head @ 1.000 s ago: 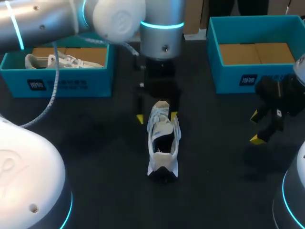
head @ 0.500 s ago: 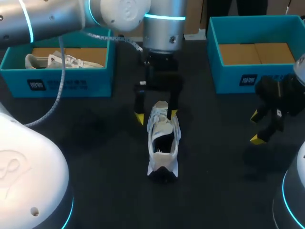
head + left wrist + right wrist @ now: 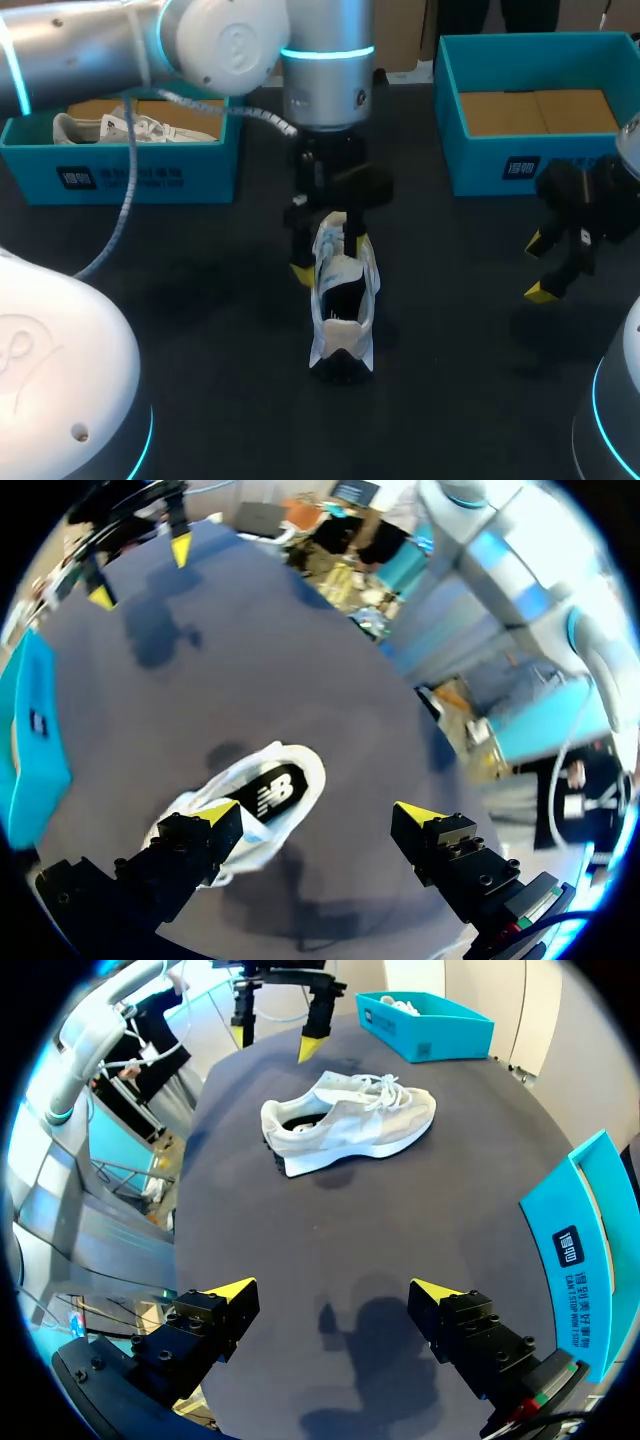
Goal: Take the shoe out of the shoebox, open the shoe tongue, remove and reinsert the insole, then place the shoe into the shoebox
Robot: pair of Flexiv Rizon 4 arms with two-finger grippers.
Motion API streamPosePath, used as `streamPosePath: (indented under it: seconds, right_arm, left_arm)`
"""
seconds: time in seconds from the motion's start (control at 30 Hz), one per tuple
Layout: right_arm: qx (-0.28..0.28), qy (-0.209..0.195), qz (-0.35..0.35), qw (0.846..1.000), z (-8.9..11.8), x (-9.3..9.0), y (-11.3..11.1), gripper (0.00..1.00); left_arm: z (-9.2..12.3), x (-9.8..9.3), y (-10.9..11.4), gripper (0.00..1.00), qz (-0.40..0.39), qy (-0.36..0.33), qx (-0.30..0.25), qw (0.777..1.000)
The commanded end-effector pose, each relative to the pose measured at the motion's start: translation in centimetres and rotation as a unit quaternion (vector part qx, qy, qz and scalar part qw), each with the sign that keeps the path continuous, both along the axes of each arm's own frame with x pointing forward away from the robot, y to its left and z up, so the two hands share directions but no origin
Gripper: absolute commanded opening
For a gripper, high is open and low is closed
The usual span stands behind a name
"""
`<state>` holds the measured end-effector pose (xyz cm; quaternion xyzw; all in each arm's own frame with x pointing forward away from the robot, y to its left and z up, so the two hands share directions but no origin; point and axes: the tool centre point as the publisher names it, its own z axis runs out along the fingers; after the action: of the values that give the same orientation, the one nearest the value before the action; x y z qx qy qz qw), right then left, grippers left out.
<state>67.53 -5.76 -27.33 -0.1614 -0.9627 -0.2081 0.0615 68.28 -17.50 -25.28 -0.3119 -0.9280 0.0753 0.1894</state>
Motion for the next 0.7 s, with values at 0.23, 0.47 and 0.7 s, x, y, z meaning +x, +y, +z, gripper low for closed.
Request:
streamPosePath:
  seconds: [0.23, 0.47, 0.7]
  right_arm:
    - [-0.001, -0.001, 0.000, 1.000, -0.1, -0.1, 0.0, 1.00]
    - [-0.001, -0.001, 0.000, 1.000, -0.1, -0.1, 0.0, 1.00]
    - [-0.001, -0.001, 0.000, 1.000, -0.1, -0.1, 0.0, 1.00]
  left_arm:
    - [-2.3, -4.0, 0.0, 1.00, 0.184, -0.128, -0.012, 0.975]
    - [-4.4, -5.1, -0.8, 1.00, 0.198, -0.165, -0.002, 0.966]
    - [-6.3, -5.1, -1.4, 1.00, 0.219, -0.173, 0.007, 0.960]
